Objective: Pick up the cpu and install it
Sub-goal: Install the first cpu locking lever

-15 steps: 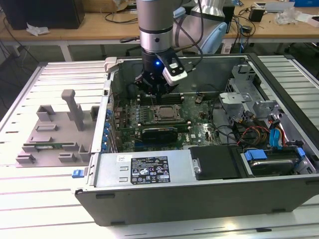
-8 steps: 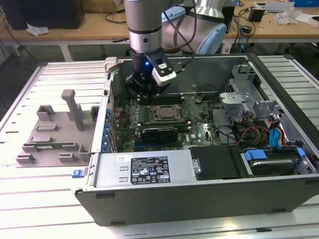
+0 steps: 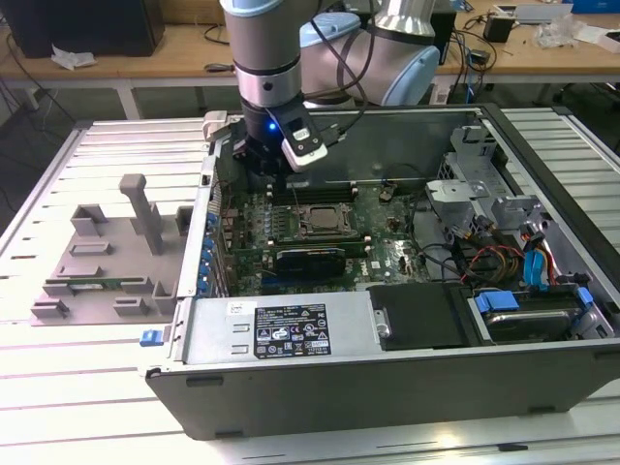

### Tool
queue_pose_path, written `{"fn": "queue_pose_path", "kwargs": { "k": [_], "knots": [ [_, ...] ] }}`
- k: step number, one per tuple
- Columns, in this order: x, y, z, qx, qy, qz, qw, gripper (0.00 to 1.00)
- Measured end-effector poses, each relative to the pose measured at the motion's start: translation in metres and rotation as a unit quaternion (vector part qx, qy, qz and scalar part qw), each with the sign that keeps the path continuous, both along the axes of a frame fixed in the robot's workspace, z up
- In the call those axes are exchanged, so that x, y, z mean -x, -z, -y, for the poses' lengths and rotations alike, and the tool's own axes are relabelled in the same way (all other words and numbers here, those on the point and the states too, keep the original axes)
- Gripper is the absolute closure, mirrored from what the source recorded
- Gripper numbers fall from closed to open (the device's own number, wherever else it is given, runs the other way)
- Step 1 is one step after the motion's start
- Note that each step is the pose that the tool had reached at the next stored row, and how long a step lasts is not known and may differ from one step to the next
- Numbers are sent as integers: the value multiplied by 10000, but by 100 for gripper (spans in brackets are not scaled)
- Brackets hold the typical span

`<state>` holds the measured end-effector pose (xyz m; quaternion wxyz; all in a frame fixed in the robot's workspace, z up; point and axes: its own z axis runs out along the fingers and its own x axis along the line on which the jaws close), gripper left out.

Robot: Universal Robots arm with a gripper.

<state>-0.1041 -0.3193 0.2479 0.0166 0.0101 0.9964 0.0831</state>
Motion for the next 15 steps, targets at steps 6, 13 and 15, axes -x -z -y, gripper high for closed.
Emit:
{"fn": "queue_pose_path", "kwargs": {
  "k": [6,13,15],
  "knots": [
    [6,0,0,-222,0,0,9998,89],
    [-180,1,0,-222,-1,0,9998,89],
    [-274,2,0,-221,1,0,9998,89]
  ]
}}
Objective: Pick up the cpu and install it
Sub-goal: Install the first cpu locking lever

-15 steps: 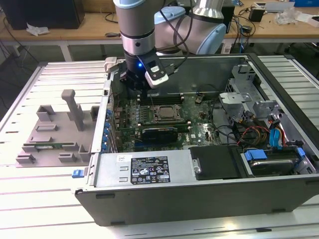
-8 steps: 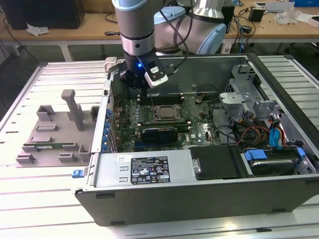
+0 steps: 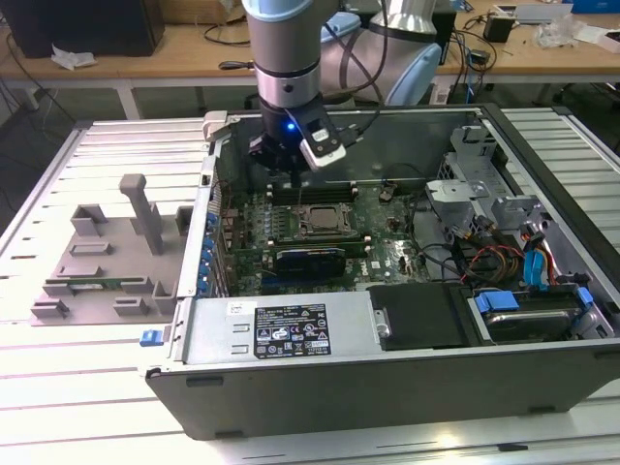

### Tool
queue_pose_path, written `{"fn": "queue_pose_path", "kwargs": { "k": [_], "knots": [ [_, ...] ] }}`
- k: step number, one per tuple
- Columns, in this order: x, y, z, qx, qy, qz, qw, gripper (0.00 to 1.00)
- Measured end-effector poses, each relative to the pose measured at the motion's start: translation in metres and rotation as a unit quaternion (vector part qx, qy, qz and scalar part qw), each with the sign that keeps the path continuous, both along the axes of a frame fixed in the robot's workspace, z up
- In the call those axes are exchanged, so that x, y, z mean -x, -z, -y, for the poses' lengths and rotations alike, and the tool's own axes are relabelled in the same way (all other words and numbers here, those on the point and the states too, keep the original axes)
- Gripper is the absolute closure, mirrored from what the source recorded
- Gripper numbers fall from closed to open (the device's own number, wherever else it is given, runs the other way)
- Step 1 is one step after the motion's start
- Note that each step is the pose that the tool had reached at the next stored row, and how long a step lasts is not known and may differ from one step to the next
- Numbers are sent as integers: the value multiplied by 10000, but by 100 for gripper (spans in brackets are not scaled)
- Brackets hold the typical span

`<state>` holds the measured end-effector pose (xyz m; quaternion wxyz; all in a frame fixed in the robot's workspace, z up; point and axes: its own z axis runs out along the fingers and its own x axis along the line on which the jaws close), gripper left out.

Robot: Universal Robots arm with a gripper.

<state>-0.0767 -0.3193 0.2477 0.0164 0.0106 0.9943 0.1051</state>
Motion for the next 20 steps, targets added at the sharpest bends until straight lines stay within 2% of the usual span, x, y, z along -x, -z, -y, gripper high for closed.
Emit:
{"fn": "queue_pose_path", "kwargs": {
  "k": [3,7,12,15,17,19,20],
  "knots": [
    [-132,3,0,0,2,0,10000,89],
    [-135,4,0,-1,2,0,10000,89],
    [-167,67,0,19,81,9,10000,89],
    [-207,105,-1,98,235,10,9997,89],
    [-212,123,-7,135,271,10,9995,89],
    [-215,143,-22,174,289,11,9994,89],
    [-219,159,-40,210,300,12,9993,89]
  ]
}}
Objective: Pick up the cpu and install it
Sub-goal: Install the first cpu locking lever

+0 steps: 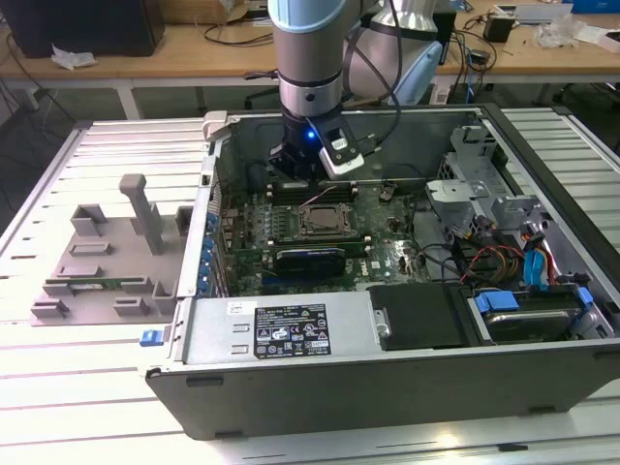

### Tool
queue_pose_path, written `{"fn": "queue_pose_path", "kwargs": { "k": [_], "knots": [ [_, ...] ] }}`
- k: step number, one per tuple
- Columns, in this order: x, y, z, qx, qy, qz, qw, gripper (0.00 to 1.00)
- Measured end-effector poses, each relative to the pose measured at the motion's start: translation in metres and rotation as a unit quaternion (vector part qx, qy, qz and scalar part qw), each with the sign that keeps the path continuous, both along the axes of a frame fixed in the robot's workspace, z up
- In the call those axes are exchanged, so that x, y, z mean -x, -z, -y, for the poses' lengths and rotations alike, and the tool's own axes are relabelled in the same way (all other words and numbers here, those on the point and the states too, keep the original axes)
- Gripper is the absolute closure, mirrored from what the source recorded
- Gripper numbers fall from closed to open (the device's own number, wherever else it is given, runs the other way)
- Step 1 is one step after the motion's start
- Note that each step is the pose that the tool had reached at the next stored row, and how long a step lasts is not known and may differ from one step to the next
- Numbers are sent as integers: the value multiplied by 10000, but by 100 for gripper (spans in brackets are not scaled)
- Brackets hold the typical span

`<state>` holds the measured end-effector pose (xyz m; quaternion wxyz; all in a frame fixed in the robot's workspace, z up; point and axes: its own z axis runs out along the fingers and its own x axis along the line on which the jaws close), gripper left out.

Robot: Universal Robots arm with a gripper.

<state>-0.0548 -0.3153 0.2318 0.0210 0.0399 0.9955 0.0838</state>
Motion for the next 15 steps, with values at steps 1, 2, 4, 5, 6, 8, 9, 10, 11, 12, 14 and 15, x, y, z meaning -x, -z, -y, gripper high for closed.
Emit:
{"fn": "queue_pose_path", "kwargs": {
  "k": [1,2,4,5,6,8,9,10,11,12,14,15],
  "knots": [
    [-4,8,-9,20,6,0,10000,89],
    [-9,16,-20,38,12,-1,10000,89],
    [-19,42,-55,54,20,0,10000,89],
    [-21,50,-66,54,20,0,10000,89],
    [-24,64,-83,54,20,0,10000,89],
    [-32,89,-99,54,19,0,10000,89],
    [-35,102,-103,55,19,0,10000,89],
    [-36,118,-106,54,20,1,10000,89],
    [-35,133,-107,54,20,9,10000,89],
    [-35,139,-107,54,20,15,10000,89],
    [-35,155,-106,55,21,49,10000,89],
    [-35,162,-106,55,20,80,10000,89]
  ]
}}
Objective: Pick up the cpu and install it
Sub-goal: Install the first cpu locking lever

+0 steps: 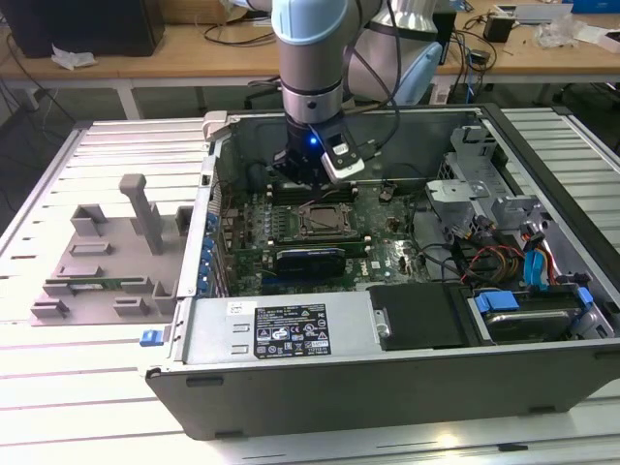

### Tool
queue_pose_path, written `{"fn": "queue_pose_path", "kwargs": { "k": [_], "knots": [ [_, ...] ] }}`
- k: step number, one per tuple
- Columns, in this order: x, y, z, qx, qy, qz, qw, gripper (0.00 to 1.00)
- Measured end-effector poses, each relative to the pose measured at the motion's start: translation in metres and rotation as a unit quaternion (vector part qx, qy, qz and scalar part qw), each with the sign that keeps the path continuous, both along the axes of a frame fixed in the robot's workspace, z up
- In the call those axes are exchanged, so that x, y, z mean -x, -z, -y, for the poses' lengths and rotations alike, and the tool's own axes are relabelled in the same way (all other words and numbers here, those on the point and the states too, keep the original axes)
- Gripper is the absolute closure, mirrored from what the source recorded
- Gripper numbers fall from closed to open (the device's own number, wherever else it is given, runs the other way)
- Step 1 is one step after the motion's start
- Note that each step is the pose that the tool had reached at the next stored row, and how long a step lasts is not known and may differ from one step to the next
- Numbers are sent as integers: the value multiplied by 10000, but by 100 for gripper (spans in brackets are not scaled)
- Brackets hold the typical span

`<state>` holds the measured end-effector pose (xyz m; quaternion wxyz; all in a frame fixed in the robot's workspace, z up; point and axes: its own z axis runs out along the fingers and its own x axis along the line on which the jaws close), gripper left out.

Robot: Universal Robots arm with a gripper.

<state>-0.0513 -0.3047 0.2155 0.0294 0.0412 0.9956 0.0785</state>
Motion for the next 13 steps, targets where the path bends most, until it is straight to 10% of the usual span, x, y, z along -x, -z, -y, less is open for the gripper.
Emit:
{"fn": "queue_pose_path", "kwargs": {
  "k": [6,9,13],
  "knots": [
    [-1,20,-1,-1,0,201,9998,89],
    [3,34,-3,0,26,355,9994,89],
    [10,44,-11,4,136,401,9991,89]
  ]
}}
